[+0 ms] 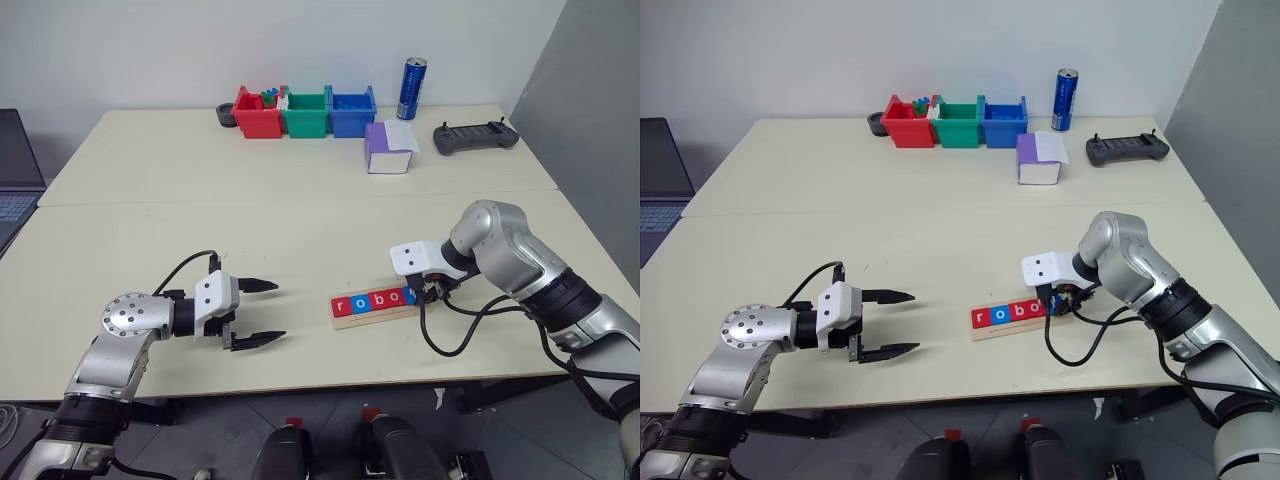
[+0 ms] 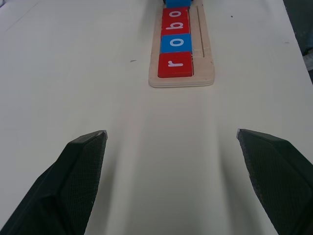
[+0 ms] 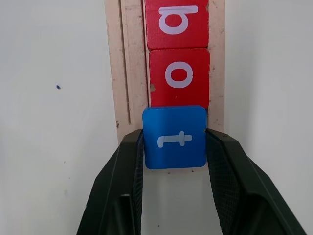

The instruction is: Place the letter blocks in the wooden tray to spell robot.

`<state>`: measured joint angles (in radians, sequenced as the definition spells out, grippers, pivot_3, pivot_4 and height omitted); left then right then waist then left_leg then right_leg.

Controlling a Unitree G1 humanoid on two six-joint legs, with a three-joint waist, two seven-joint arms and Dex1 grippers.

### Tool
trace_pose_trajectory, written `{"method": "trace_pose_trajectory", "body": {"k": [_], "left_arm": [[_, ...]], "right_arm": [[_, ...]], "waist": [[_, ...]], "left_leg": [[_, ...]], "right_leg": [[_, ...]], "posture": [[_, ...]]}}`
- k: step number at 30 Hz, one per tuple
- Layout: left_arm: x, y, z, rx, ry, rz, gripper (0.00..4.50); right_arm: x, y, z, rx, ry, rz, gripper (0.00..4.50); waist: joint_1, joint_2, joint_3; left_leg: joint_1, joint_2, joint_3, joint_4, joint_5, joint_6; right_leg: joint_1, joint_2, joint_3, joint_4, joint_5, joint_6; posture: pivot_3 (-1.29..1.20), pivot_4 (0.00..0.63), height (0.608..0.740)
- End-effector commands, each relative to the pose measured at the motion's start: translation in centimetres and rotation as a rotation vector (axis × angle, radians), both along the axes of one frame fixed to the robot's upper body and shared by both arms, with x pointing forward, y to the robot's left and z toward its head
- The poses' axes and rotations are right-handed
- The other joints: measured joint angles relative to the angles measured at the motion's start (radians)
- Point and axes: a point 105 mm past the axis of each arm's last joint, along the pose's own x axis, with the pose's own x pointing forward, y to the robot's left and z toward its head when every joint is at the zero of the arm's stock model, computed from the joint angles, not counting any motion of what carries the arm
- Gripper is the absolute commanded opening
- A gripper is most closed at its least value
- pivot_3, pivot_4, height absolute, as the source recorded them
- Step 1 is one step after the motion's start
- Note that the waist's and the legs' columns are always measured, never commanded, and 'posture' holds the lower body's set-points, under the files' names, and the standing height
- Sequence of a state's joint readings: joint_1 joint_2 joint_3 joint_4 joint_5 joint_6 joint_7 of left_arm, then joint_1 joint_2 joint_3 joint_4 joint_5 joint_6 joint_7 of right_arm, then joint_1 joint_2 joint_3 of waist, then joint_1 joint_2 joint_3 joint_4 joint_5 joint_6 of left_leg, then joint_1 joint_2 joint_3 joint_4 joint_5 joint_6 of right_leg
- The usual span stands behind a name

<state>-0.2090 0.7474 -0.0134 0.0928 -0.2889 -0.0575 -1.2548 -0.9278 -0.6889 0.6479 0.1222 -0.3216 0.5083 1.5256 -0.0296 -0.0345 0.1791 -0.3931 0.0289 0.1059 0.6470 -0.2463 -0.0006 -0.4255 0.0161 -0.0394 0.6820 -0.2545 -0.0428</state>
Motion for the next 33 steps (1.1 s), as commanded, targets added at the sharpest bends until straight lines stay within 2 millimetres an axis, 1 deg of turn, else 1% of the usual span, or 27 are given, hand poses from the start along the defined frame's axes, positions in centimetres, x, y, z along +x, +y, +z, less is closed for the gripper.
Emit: {"method": "trace_pose_trajectory", "body": {"k": [1,10,14,19,25,29,33], "left_arm": [[0.1,-0.3,0.9,-0.006,-0.035,-0.011,4.5],[0.0,-0.6,1.3,-0.007,-0.037,-0.013,4.5],[-0.1,-0.6,1.4,-0.006,-0.035,-0.014,4.5],[0.1,-0.8,1.6,-0.005,-0.038,-0.018,4.5],[0.1,-0.8,1.5,-0.007,-0.037,-0.018,4.5],[0.1,-0.5,1.3,-0.005,-0.033,-0.013,4.5],[0.0,-0.4,1.3,-0.002,-0.032,-0.009,4.5]], "right_arm": [[0.0,0.1,0.7,0.011,0.002,0.018,1.45],[0.5,-0.5,0.6,0.003,-0.003,-0.002,1.45],[0.5,-0.6,0.9,0.019,0.009,-0.019,1.45],[0.3,-0.5,1.2,0.039,0.025,-0.017,1.45],[0.3,0.1,1.0,0.046,0.025,-0.013,1.45],[0.6,0.5,1.0,0.059,0.016,-0.02,1.45],[0.9,0.4,0.8,0.042,-0.008,-0.02,1.45]], "waist": [[0.0,0.0,0.0],[0.0,-0.001,-0.001],[0.0,-0.001,-0.001],[0.0,-0.001,-0.001],[0.0,-0.001,-0.001],[-0.001,-0.001,-0.001],[0.0,-0.001,-0.001]], "left_leg": [[0.0,0.0,0.0,0.0,0.0,0.0],[0.0,0.0,0.0,0.0,0.0,0.0],[0.0,0.0,0.0,0.0,0.0,0.0],[0.0,0.0,0.0,0.0,0.0,0.0],[0.0,0.0,0.0,0.0,0.0,0.0],[0.0,0.0,0.0,0.0,0.0,0.0],[0.0,0.0,0.0,0.0,0.0,0.0]], "right_leg": [[0.0,0.0,0.0,0.0,0.0,0.0],[0.0,0.0,0.0,0.0,0.0,0.0],[0.0,0.0,0.0,0.0,0.0,0.0],[0.0,0.0,0.0,0.0,0.0,0.0],[0.0,0.0,0.0,0.0,0.0,0.0],[0.0,0.0,0.0,0.0,0.0,0.0],[0.0,0.0,0.0,0.0,0.0,0.0]], "posture": [[0.0,0.15,0.74],[0.0,0.15,0.74],[0.0,0.15,0.74],[0.0,0.15,0.74],[0.0,0.15,0.74],[0.0,0.15,0.74],[0.0,0.15,0.74]]}}
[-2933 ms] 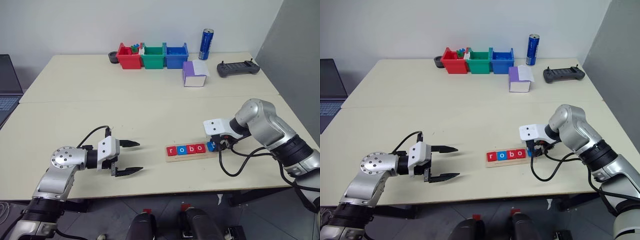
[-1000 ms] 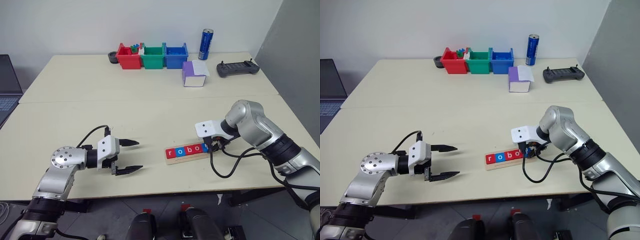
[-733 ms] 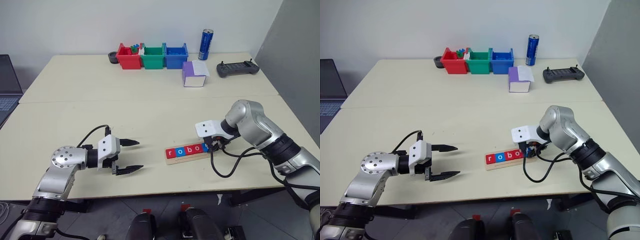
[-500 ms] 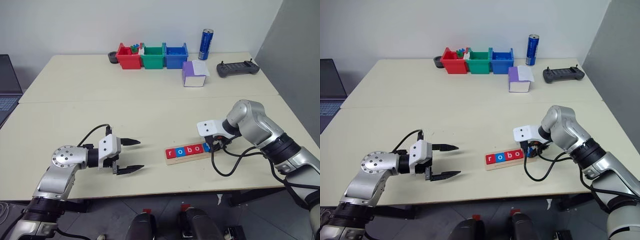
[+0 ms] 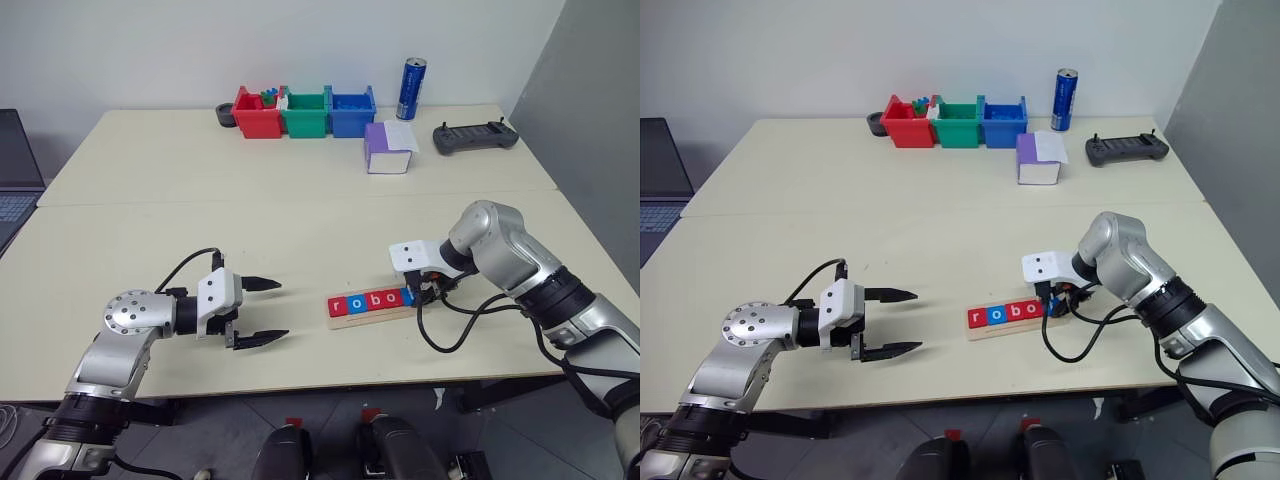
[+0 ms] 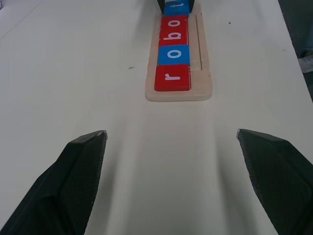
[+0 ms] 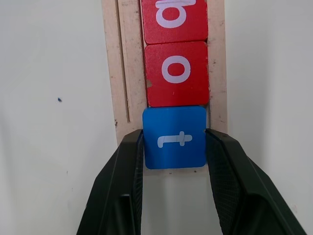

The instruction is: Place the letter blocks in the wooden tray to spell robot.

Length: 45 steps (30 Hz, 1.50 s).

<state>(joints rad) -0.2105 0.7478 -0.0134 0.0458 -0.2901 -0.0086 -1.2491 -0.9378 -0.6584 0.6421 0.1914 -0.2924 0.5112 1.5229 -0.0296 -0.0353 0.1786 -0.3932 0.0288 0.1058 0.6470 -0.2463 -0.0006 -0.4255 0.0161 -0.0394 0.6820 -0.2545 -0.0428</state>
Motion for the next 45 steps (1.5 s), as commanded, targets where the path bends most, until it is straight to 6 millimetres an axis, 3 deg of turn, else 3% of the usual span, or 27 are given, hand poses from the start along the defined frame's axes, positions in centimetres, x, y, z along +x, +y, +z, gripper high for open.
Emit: {"method": "trace_pose_trajectory", "body": {"k": [1,5,14,21,27,30,41,45], "left_arm": [[0.1,0.1,0.8,-0.001,-0.038,-0.003,4.5],[0.1,0.1,0.8,-0.001,-0.039,-0.001,4.5],[0.2,0.3,0.8,0.0,-0.039,-0.001,4.5],[0.2,0.4,0.8,0.001,-0.041,0.002,4.5],[0.2,0.4,0.8,0.001,-0.039,0.003,4.5],[0.4,0.4,0.9,0.001,-0.041,-0.002,4.5],[0.5,0.1,1.0,0.005,-0.04,-0.019,4.5],[0.7,0.1,1.1,0.004,-0.041,-0.022,4.5]], "right_arm": [[0.7,0.2,1.3,0.005,-0.059,0.011,1.45],[0.9,0.2,1.4,0.009,-0.069,0.012,1.45],[1.0,0.3,2.6,0.038,-0.096,0.029,4.47],[0.6,-0.3,6.0,0.143,-0.145,0.025,4.47],[0.5,-2.8,4.6,0.176,-0.145,-0.1,4.47],[0.5,-3.1,4.1,0.208,-0.131,-0.165,3.9],[-0.3,-2.9,2.4,0.255,-0.088,-0.281,0.05],[-0.2,-2.6,1.9,0.249,-0.088,-0.286,0.05]], "waist": [[0.0,0.0,0.0],[0.0,0.0,0.0],[0.0,0.0,0.0],[0.001,0.0,0.0],[0.002,0.0,0.0],[-0.002,0.0,0.0],[0.0,0.0,0.0],[0.0,0.0,0.0]], "left_leg": [[0.0,0.0,0.0,0.0,0.0,0.0],[0.0,0.0,0.0,0.0,0.0,0.0],[0.0,0.0,0.0,0.0,0.0,0.0],[0.0,0.0,0.0,0.0,0.0,0.0],[0.0,0.0,0.0,0.0,0.0,0.0],[0.0,0.0,0.0,0.0,0.0,0.0],[-0.001,0.0,0.0,0.0,0.0,0.0],[-0.001,0.0,0.0,0.0,0.0,0.0]], "right_leg": [[0.0,0.0,0.0,0.0,0.0,0.0],[0.0,0.0,0.0,0.0,0.0,0.0],[0.0,0.0,0.0,0.0,0.0,0.0],[0.0,0.0,0.0,0.0,0.0,0.0],[0.0,0.0,0.0,-0.001,0.0,0.0],[0.0,0.0,0.0,-0.001,0.0,0.0],[0.0,0.0,0.0,-0.001,0.0,0.0],[0.0,0.0,0.0,-0.001,0.0,0.0]], "posture": [[0.0,0.15,0.74],[0.0,0.15,0.74],[0.0,0.15,0.74],[0.0,0.15,0.74],[0.0,0.15,0.74],[0.0,0.15,0.74],[0.0,0.15,0.74],[0.0,0.15,0.74]]}}
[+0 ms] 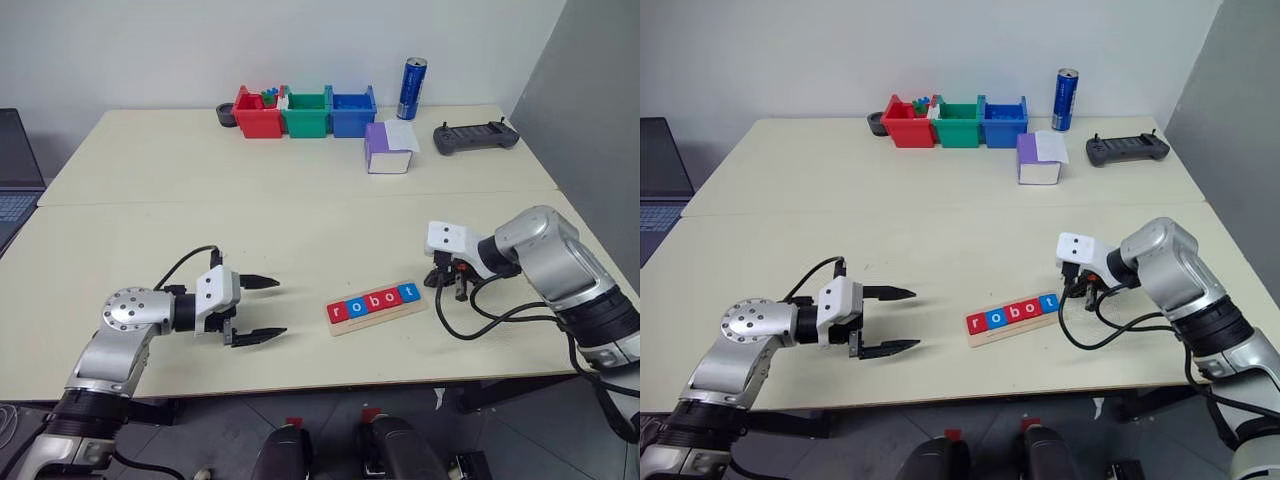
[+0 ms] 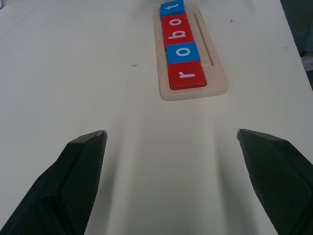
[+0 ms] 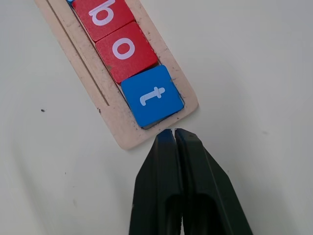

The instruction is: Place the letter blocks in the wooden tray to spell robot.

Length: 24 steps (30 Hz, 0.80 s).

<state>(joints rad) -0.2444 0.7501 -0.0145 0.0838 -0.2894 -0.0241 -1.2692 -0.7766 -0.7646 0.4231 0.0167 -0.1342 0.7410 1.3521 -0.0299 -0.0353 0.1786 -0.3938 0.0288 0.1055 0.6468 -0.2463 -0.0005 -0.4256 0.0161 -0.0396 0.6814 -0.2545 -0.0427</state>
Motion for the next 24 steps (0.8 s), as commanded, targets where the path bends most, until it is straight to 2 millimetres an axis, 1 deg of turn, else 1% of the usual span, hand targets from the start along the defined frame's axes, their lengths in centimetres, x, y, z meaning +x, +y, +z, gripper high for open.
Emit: {"method": "trace_pose_trajectory", "body": {"k": [1,5,13,19,24], "left_arm": [[0.2,-0.2,0.7,0.0,-0.031,-0.014,4.5],[-0.1,0.0,0.6,0.001,-0.028,-0.012,4.5],[-0.2,0.0,0.4,-0.001,-0.028,-0.009,4.5],[-0.1,0.0,0.6,0.003,-0.03,-0.012,4.5],[0.0,-0.1,0.8,0.002,-0.032,-0.014,4.5]], "right_arm": [[0.1,0.7,0.3,0.002,-0.028,0.017,0.05],[0.5,0.6,0.0,-0.012,-0.032,0.01,0.05],[0.4,1.3,-0.5,-0.023,-0.023,0.04,0.05],[0.5,2.0,-0.5,-0.022,-0.031,0.062,0.05],[0.6,2.0,0.1,-0.021,-0.045,0.065,0.05]], "waist": [[0.0,0.0,0.0],[0.0,0.0,0.0],[0.0,0.0,0.0],[-0.001,0.0,0.0],[0.0,0.0,0.0]], "left_leg": [[0.0,0.0,0.0,0.0,0.0,0.0],[0.0,0.0,0.0,0.0,0.0,0.0],[0.0,0.0,0.0,0.0,0.0,0.0],[0.0,0.0,0.0,0.0,0.0,0.0],[0.0,0.0,0.0,0.0,0.0,0.0]], "right_leg": [[0.0,0.0,0.0,0.0,0.0,0.0],[0.0,0.0,0.0,0.0,0.0,0.0],[0.0,0.0,0.0,0.0,0.0,0.0],[0.0,0.0,0.0,0.0,0.0,0.0],[0.0,0.0,0.0,0.0,0.0,0.0]], "posture": [[0.0,0.15,0.74],[0.0,0.15,0.74],[0.0,0.15,0.74],[0.0,0.15,0.74],[0.0,0.15,0.74]]}}
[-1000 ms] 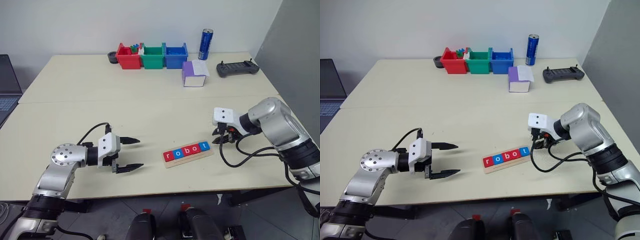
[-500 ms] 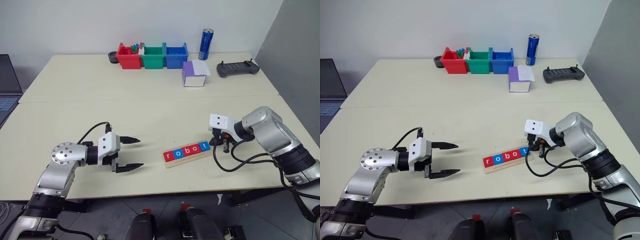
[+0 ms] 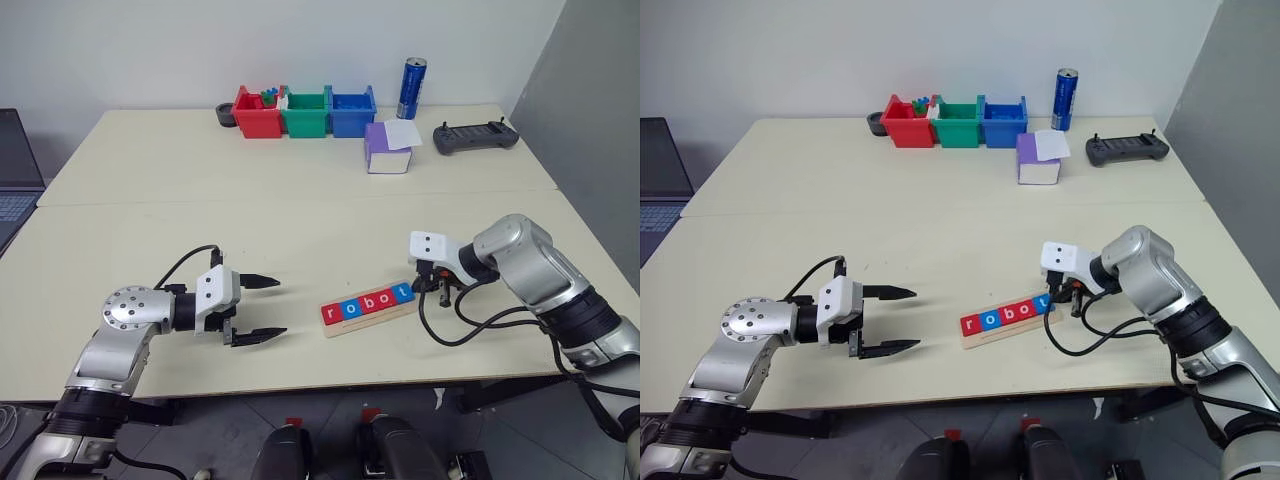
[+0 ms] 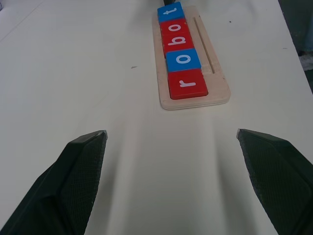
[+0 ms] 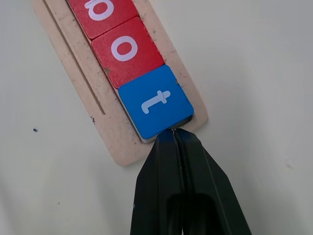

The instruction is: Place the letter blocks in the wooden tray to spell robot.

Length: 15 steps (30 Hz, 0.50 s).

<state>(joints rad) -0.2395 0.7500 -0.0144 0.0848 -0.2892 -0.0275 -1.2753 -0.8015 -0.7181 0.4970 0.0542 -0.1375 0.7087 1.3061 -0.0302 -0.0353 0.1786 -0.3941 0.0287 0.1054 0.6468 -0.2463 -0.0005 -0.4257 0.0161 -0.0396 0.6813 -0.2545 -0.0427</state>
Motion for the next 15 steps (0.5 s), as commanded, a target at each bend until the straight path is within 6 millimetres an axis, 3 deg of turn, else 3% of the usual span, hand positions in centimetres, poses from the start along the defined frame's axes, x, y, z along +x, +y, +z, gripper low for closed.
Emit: {"method": "trace_pose_trajectory", "body": {"k": [1,10,13,15], "left_arm": [[0.1,-0.1,0.9,0.001,-0.036,-0.01,4.5],[0.3,-0.2,1.0,0.003,-0.041,-0.013,4.5],[0.3,0.0,1.0,0.006,-0.042,-0.01,4.5],[0.3,0.2,0.9,0.008,-0.041,-0.007,4.5]], "right_arm": [[0.2,0.3,1.3,0.003,-0.041,0.022,0.05],[-0.9,-0.2,0.7,-0.04,-0.022,0.053,0.05],[-0.1,-0.5,2.5,-0.014,-0.105,0.059,0.05],[0.0,0.3,4.3,0.057,-0.189,0.131,0.05]], "waist": [[0.0,0.0,0.0],[0.0,0.0,0.0],[0.0,0.0,0.0],[0.0,0.0,0.0]], "left_leg": [[0.0,0.0,0.0,0.0,0.0,0.0],[0.0,0.0,0.0,0.0,0.0,0.0],[0.0,0.0,0.0,0.0,0.0,0.0],[0.0,0.0,0.0,0.0,0.0,0.0]], "right_leg": [[0.0,0.0,0.0,0.0,0.0,0.0],[0.0,0.0,0.0,0.0,0.0,0.0],[0.0,0.0,0.0,0.0,0.0,0.0],[0.0,0.0,0.0,0.0,0.0,0.0]], "posture": [[0.0,0.15,0.74],[0.0,0.15,0.74],[0.0,0.15,0.74],[0.0,0.15,0.74]]}}
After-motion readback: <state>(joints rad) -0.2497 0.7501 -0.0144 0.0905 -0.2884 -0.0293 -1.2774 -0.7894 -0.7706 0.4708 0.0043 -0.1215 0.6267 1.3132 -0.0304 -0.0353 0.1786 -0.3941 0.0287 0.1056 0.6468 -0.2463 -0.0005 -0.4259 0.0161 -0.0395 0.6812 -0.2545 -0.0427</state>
